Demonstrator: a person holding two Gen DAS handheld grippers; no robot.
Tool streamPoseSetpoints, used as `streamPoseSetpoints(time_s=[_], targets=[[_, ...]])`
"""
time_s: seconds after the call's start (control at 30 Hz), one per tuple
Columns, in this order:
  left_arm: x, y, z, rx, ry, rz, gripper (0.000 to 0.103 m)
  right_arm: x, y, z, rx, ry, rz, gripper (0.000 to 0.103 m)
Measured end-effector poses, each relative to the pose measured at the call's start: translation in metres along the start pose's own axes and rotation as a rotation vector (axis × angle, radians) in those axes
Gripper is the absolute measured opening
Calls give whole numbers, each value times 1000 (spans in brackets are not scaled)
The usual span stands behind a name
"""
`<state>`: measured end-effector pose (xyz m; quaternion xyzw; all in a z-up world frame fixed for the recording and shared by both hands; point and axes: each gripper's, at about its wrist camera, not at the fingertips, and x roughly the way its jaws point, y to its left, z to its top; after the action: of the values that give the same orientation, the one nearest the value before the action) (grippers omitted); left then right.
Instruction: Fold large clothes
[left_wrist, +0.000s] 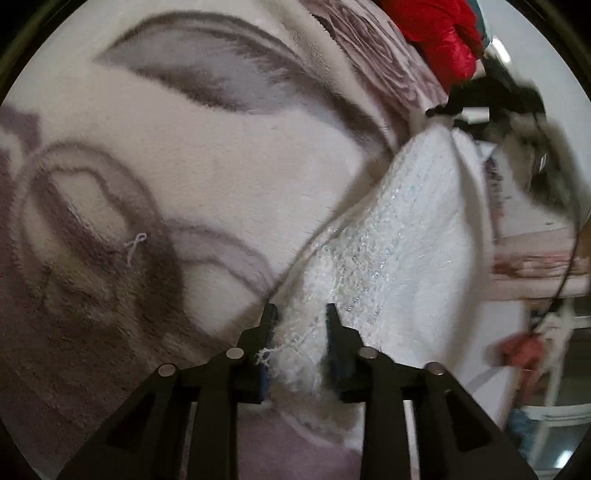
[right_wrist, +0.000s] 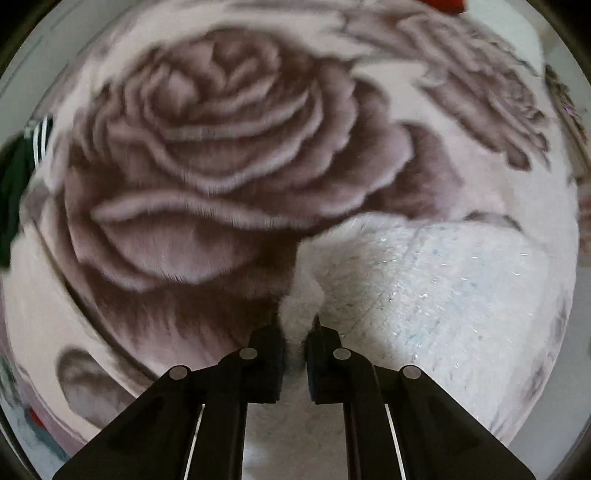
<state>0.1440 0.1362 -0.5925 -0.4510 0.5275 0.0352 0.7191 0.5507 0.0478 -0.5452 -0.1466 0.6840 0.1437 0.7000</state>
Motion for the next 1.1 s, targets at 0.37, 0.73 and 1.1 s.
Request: streamPoseSetpoints(time_s=[0.37, 0.73, 1.1], targets=[[-20, 5, 15, 14, 86, -138, 56, -53, -151, -258, 250, 66, 428, 72], [58, -31, 42, 225, 243, -35, 57, 98, -166, -424, 595, 147, 839, 75], [10, -60, 6, 297, 76, -64, 11, 73, -144, -425, 680, 54, 929, 18]])
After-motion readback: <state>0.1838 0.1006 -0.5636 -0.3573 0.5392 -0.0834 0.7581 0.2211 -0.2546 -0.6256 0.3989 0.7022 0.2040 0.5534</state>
